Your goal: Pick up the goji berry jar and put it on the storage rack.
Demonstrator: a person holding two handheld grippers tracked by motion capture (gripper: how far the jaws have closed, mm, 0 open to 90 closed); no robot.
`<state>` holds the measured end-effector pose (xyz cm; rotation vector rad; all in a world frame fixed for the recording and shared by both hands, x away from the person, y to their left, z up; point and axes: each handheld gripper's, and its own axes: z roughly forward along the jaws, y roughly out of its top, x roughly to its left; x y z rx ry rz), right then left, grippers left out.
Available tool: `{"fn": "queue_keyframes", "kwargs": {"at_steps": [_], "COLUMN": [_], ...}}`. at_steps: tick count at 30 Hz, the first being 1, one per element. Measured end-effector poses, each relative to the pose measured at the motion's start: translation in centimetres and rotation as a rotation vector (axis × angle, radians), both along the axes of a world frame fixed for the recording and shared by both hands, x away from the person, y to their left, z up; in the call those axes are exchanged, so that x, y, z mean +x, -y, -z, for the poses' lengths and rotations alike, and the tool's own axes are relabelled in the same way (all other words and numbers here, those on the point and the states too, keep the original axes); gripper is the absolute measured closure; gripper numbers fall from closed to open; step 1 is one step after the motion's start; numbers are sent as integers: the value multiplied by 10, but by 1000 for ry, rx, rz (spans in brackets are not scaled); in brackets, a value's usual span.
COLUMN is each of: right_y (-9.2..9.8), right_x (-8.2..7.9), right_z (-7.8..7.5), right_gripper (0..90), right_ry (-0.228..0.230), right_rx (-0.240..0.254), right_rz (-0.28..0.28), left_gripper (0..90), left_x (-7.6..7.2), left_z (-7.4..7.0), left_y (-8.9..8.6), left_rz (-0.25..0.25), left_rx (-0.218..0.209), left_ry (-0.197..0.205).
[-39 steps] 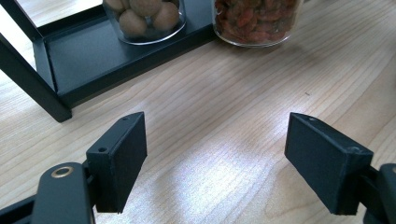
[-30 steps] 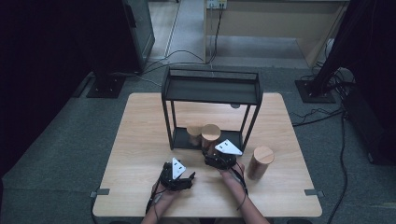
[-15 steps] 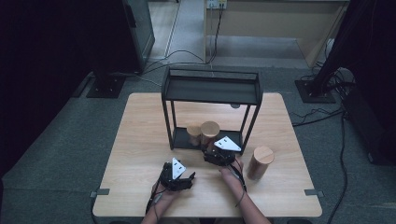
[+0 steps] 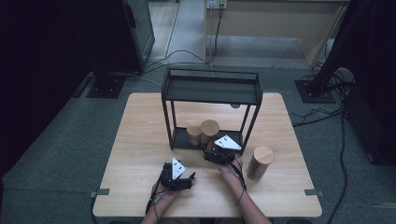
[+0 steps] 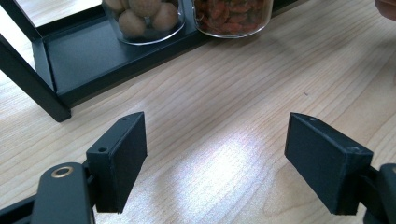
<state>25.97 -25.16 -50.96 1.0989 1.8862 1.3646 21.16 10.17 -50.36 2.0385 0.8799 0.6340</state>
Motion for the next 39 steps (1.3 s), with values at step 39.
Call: {"fn": "queue_keyframes", "kwargs": {"at_steps": [39], "right_y": [-8], "right_x": [24], "right_z": [-6], "right_gripper": [248], "right_ry": [-23], "right_rx": [-9], "right_rz": [-20], "left_gripper": [210], "left_x": [0], "left_z": [0], "left_y": [0], "left_rz": [2], "left_rx": [-3], "left_ry": [-2]}}
